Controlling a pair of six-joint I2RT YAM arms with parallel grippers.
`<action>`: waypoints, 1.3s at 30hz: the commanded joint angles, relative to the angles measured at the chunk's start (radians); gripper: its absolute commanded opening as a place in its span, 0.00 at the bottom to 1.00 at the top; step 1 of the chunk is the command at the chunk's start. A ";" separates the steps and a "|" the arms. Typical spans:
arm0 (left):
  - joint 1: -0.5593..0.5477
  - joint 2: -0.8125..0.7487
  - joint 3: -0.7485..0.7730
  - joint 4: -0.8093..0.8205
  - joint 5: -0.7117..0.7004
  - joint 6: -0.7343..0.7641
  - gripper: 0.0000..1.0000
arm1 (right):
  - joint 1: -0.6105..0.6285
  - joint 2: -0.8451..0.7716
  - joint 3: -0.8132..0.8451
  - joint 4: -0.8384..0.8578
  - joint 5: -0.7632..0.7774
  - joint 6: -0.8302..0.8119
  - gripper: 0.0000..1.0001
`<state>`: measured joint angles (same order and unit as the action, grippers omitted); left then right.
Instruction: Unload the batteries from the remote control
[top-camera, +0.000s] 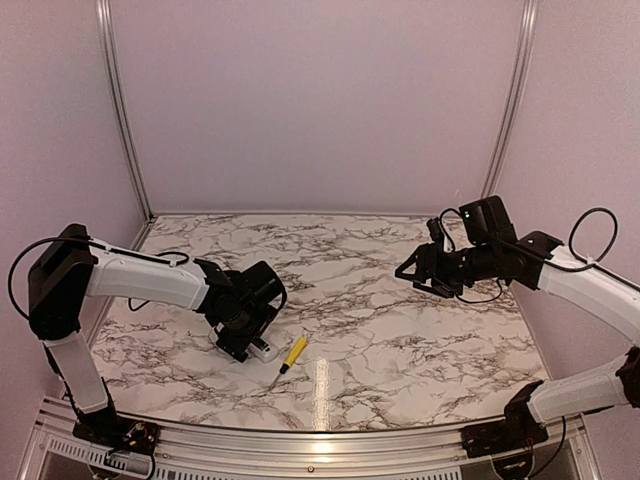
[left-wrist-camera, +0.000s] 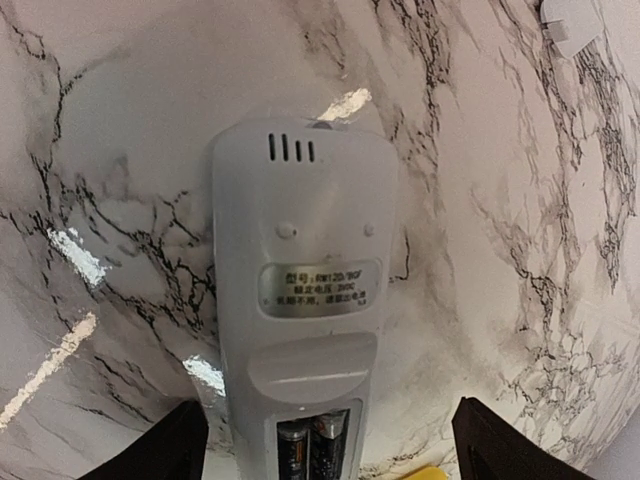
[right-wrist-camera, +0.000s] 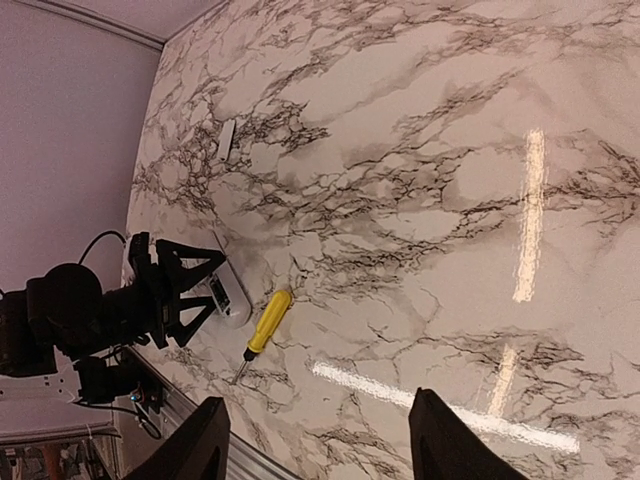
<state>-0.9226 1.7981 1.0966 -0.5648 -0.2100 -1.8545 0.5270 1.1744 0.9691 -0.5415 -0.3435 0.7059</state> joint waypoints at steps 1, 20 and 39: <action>0.002 -0.047 -0.028 -0.031 -0.052 0.088 0.90 | -0.001 -0.024 -0.016 -0.031 0.033 -0.010 0.60; -0.038 -0.306 -0.097 0.029 -0.200 1.160 0.80 | -0.001 0.002 0.019 -0.057 0.057 -0.086 0.61; -0.272 -0.387 -0.222 0.170 -0.010 1.511 0.75 | -0.001 0.060 -0.018 -0.061 0.011 -0.117 0.62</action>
<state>-1.1622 1.4342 0.8925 -0.4606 -0.2543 -0.4343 0.5270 1.2198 0.9508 -0.5945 -0.3107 0.6014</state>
